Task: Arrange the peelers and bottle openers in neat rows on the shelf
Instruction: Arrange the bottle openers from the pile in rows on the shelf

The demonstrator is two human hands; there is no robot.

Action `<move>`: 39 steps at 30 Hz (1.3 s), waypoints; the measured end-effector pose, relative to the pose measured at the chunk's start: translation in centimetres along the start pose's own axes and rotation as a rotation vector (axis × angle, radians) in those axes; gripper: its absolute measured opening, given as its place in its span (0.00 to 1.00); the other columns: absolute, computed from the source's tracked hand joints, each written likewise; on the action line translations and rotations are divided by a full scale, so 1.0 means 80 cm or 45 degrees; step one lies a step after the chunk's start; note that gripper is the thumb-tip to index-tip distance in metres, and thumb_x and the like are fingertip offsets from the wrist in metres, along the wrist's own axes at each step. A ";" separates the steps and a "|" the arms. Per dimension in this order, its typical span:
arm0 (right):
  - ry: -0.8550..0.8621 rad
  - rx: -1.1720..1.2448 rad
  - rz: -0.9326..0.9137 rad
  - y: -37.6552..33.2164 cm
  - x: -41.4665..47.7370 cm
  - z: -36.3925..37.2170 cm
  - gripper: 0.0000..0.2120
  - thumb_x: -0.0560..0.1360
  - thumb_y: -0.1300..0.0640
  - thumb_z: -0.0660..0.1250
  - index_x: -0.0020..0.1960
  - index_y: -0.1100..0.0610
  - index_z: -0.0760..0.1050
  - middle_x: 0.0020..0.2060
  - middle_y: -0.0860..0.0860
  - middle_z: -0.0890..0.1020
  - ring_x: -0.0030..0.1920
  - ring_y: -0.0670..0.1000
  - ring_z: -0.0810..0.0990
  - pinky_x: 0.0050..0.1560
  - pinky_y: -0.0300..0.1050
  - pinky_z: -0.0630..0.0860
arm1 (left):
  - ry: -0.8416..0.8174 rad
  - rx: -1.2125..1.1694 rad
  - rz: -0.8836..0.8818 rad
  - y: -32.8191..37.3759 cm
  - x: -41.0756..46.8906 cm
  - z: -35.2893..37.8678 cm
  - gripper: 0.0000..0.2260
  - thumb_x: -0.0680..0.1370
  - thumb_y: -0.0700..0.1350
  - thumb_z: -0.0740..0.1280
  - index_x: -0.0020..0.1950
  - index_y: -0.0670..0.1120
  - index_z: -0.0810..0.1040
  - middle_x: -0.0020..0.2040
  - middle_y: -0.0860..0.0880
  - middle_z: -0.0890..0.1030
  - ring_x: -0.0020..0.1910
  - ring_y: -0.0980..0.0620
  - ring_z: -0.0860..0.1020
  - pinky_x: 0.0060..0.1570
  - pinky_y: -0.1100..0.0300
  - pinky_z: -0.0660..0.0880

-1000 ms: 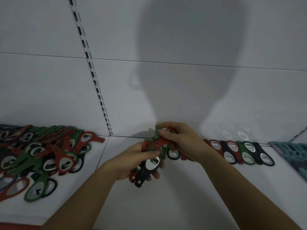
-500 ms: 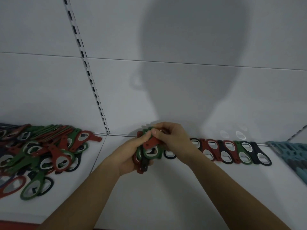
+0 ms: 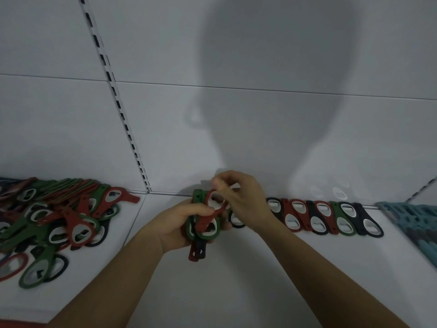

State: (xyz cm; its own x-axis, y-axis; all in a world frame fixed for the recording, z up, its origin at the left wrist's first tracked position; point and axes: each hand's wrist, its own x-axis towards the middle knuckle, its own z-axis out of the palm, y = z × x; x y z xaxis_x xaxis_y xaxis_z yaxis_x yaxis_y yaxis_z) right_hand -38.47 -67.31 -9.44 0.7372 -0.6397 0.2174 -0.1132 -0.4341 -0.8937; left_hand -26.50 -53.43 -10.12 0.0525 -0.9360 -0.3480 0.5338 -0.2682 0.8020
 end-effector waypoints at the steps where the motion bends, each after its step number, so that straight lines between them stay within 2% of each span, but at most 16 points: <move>1: 0.085 -0.021 0.033 0.005 0.000 -0.005 0.10 0.82 0.47 0.64 0.49 0.49 0.82 0.42 0.41 0.83 0.44 0.40 0.81 0.44 0.32 0.75 | 0.034 -0.052 0.002 0.002 0.000 -0.006 0.15 0.67 0.40 0.75 0.54 0.44 0.88 0.53 0.41 0.86 0.48 0.43 0.86 0.39 0.54 0.81; 3: 0.214 -0.083 0.112 0.020 -0.003 -0.017 0.10 0.83 0.54 0.62 0.50 0.51 0.82 0.43 0.43 0.83 0.44 0.42 0.80 0.43 0.35 0.73 | 0.101 -0.125 0.072 0.010 0.000 -0.021 0.20 0.63 0.37 0.75 0.54 0.44 0.88 0.50 0.43 0.86 0.39 0.46 0.84 0.40 0.53 0.82; 5: 0.214 -0.352 0.031 0.040 -0.014 -0.025 0.07 0.80 0.59 0.65 0.51 0.53 0.82 0.46 0.46 0.84 0.46 0.47 0.80 0.47 0.38 0.75 | 0.183 -0.022 0.200 0.019 0.000 -0.034 0.21 0.63 0.35 0.72 0.55 0.48 0.86 0.45 0.45 0.82 0.34 0.49 0.79 0.39 0.54 0.79; 6: 0.158 -0.514 -0.070 0.049 -0.020 -0.027 0.06 0.79 0.59 0.67 0.53 0.53 0.82 0.47 0.47 0.83 0.47 0.49 0.79 0.51 0.41 0.75 | 0.275 0.177 0.264 0.023 0.000 -0.040 0.21 0.65 0.34 0.71 0.54 0.50 0.84 0.44 0.45 0.80 0.33 0.49 0.78 0.37 0.55 0.78; 8: -0.016 -0.778 -0.245 0.064 -0.033 -0.024 0.10 0.76 0.55 0.68 0.57 0.52 0.81 0.52 0.47 0.83 0.54 0.51 0.76 0.57 0.49 0.73 | 0.502 0.894 0.424 0.026 0.005 -0.051 0.24 0.68 0.32 0.71 0.56 0.58 0.79 0.44 0.46 0.78 0.37 0.47 0.77 0.38 0.58 0.78; 10: -0.129 -0.892 -0.286 0.071 -0.042 -0.018 0.14 0.76 0.53 0.69 0.61 0.50 0.81 0.58 0.46 0.82 0.61 0.52 0.74 0.60 0.54 0.71 | 0.593 1.606 0.530 0.021 0.012 -0.063 0.29 0.71 0.36 0.74 0.60 0.66 0.71 0.51 0.51 0.78 0.44 0.51 0.79 0.41 0.67 0.76; 12: -0.162 -0.948 -0.315 0.076 -0.047 -0.013 0.15 0.76 0.53 0.68 0.62 0.49 0.81 0.61 0.46 0.81 0.65 0.53 0.73 0.60 0.55 0.71 | 0.599 1.834 0.566 0.014 0.016 -0.067 0.30 0.71 0.40 0.75 0.64 0.66 0.68 0.58 0.54 0.77 0.51 0.54 0.79 0.46 0.66 0.76; 15: -0.185 -0.992 -0.330 0.084 -0.053 -0.009 0.16 0.79 0.50 0.65 0.65 0.48 0.80 0.65 0.45 0.80 0.68 0.53 0.72 0.63 0.55 0.70 | 0.540 1.954 0.584 0.007 0.020 -0.070 0.21 0.74 0.44 0.75 0.63 0.59 0.75 0.59 0.57 0.79 0.55 0.55 0.79 0.53 0.59 0.79; 18: -0.183 -0.977 -0.327 0.090 -0.055 -0.008 0.16 0.81 0.49 0.64 0.67 0.48 0.78 0.67 0.45 0.79 0.71 0.52 0.71 0.68 0.55 0.68 | 0.456 2.072 0.459 0.001 0.022 -0.067 0.13 0.76 0.49 0.73 0.60 0.55 0.78 0.54 0.56 0.78 0.51 0.55 0.78 0.51 0.54 0.80; 22: -0.134 -0.962 -0.335 0.091 -0.057 -0.006 0.15 0.80 0.50 0.65 0.65 0.49 0.79 0.66 0.47 0.78 0.69 0.52 0.72 0.69 0.55 0.67 | 0.500 2.148 0.390 -0.010 0.026 -0.060 0.12 0.76 0.53 0.71 0.58 0.54 0.77 0.52 0.55 0.75 0.49 0.54 0.76 0.50 0.55 0.79; 28: -0.086 -0.899 -0.336 0.094 -0.058 -0.006 0.14 0.79 0.50 0.66 0.64 0.49 0.79 0.64 0.47 0.78 0.67 0.51 0.73 0.69 0.54 0.68 | 0.582 2.066 0.423 -0.017 0.034 -0.045 0.08 0.76 0.51 0.73 0.52 0.52 0.77 0.47 0.53 0.76 0.44 0.53 0.77 0.45 0.56 0.78; 32: -0.066 -0.886 -0.334 0.093 -0.058 -0.004 0.14 0.78 0.49 0.65 0.62 0.49 0.79 0.63 0.46 0.79 0.66 0.51 0.74 0.67 0.55 0.70 | 0.617 2.028 0.434 -0.021 0.041 -0.034 0.09 0.76 0.51 0.73 0.47 0.56 0.73 0.45 0.53 0.76 0.43 0.52 0.76 0.41 0.57 0.75; 37: -0.061 -0.864 -0.345 0.092 -0.058 -0.006 0.15 0.77 0.51 0.67 0.63 0.51 0.79 0.64 0.48 0.79 0.66 0.52 0.74 0.67 0.57 0.70 | 0.664 1.897 0.441 -0.020 0.043 -0.028 0.06 0.75 0.49 0.74 0.46 0.52 0.77 0.41 0.55 0.78 0.39 0.55 0.78 0.39 0.56 0.77; 39: -0.032 -0.798 -0.343 0.089 -0.058 -0.008 0.16 0.77 0.53 0.69 0.64 0.53 0.79 0.63 0.49 0.78 0.65 0.52 0.74 0.66 0.55 0.71 | 0.721 1.721 0.450 -0.016 0.040 -0.029 0.06 0.75 0.49 0.75 0.47 0.52 0.80 0.41 0.54 0.82 0.39 0.55 0.80 0.40 0.56 0.80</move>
State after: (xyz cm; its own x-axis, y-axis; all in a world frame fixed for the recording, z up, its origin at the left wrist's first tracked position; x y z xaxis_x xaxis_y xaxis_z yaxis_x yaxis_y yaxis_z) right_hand -43.08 -67.84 -16.58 0.8080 -0.4463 0.3846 -0.2825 -0.8664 -0.4118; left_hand -25.05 -55.53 -13.41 0.4865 -0.8708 0.0702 -0.7160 -0.3515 0.6031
